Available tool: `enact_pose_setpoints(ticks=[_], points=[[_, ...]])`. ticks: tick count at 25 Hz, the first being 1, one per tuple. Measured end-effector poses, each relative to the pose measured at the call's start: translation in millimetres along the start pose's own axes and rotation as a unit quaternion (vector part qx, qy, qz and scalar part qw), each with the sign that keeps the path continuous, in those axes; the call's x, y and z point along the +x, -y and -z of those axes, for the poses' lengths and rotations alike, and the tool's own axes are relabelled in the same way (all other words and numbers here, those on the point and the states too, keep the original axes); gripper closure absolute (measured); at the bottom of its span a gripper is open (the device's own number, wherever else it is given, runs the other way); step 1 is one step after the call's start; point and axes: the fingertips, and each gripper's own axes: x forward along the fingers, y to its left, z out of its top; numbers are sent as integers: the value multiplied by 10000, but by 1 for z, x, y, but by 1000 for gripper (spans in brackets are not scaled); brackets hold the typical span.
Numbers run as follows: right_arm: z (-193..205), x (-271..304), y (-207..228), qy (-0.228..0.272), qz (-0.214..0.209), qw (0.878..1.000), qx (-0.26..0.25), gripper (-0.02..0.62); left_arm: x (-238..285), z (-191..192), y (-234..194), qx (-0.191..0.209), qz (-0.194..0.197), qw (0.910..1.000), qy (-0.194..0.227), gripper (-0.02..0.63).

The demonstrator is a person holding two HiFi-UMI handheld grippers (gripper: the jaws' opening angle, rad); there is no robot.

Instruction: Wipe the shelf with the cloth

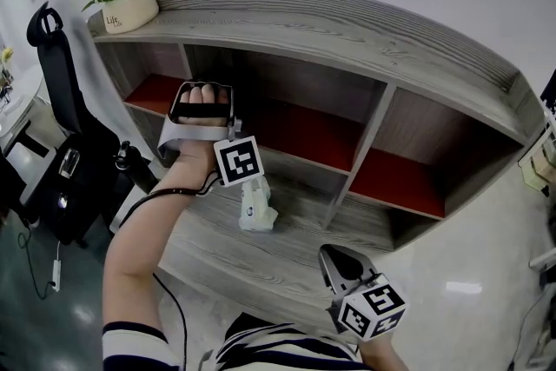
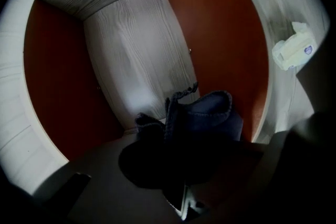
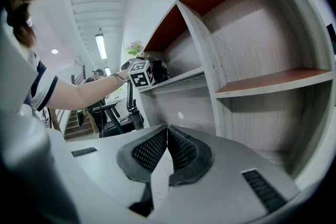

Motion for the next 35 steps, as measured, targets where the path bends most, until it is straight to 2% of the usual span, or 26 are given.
enact_pose_setpoints(ticks=[6, 15, 20, 25, 27, 29, 32, 34, 35], points=[[2, 0, -3, -9, -19, 10000, -8, 569, -7, -6, 15, -614, 414, 9972, 117, 571], [4, -2, -6, -19, -11, 10000, -8, 569, -18, -12, 32, -740, 675, 9947, 209, 571], [3, -1, -8, -41, -12, 10000, -6, 569, -26, -19, 56, -898, 1464, 9846, 342, 571], [2, -2, -7, -19, -4, 10000, 2, 569, -29, -22, 57, -1130, 1764, 9766, 479, 571], [3, -2, -8, -24, -4, 10000, 2, 569, -29, -21, 52, -1538, 1841, 9689, 604, 571], [4, -2, -7, -34, 4, 10000, 4, 569, -30, -19, 38, -2257, 1836, 9538, 754, 571], [5, -3, -5, -43, 39, 10000, 26, 569, -32, -19, 3, -3228, 1563, 9279, 1019, 571], [5, -3, -5, -55, 39, 10000, 29, 569, -35, -24, -16, -3646, 1399, 9124, 1224, 571], [5, -3, -6, -63, 33, 10000, 24, 569, -36, -26, -23, -3765, 1304, 9079, 1302, 571]])
